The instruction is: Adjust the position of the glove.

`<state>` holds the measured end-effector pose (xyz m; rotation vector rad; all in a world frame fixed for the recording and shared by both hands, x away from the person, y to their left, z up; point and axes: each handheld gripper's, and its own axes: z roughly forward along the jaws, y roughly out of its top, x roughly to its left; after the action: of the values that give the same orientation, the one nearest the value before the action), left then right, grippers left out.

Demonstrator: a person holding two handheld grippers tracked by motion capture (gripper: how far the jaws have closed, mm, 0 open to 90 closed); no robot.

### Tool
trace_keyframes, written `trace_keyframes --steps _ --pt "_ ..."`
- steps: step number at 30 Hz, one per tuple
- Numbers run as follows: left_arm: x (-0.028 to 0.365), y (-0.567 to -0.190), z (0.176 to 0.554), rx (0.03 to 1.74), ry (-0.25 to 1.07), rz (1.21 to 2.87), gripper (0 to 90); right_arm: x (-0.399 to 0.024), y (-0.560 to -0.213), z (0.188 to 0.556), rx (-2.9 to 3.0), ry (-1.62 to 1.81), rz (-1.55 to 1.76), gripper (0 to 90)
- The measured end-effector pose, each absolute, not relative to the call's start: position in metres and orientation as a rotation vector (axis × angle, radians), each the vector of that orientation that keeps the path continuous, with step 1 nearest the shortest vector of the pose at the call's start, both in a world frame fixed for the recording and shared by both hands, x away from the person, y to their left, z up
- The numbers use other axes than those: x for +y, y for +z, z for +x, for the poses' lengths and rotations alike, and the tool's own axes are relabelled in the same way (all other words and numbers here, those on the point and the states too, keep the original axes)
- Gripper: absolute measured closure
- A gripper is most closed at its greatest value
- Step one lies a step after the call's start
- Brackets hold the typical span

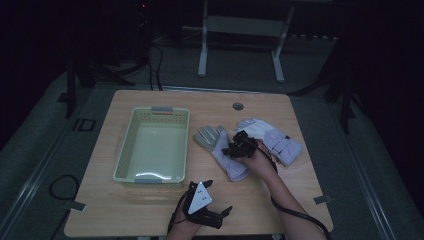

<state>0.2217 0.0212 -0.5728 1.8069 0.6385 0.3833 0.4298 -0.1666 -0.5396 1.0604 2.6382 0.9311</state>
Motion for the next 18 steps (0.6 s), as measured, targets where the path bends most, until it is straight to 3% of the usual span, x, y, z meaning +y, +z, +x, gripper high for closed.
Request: trace_keyframes --steps 2,6,18 --pt "0.021 -0.573 0.222 0.638 0.383 1.807 0.0 -0.165 -0.54 0.428 2.632 0.949 1.119 72.1" --pt "0.021 -0.573 0.222 0.639 0.384 1.807 0.0 -0.166 -0.539 0.424 2.596 1.002 1.217 79.2" --pt "0.021 -0.573 0.221 0.636 0.388 1.808 0.0 -0.167 -0.491 0.402 2.291 1.158 1.429 81.3"
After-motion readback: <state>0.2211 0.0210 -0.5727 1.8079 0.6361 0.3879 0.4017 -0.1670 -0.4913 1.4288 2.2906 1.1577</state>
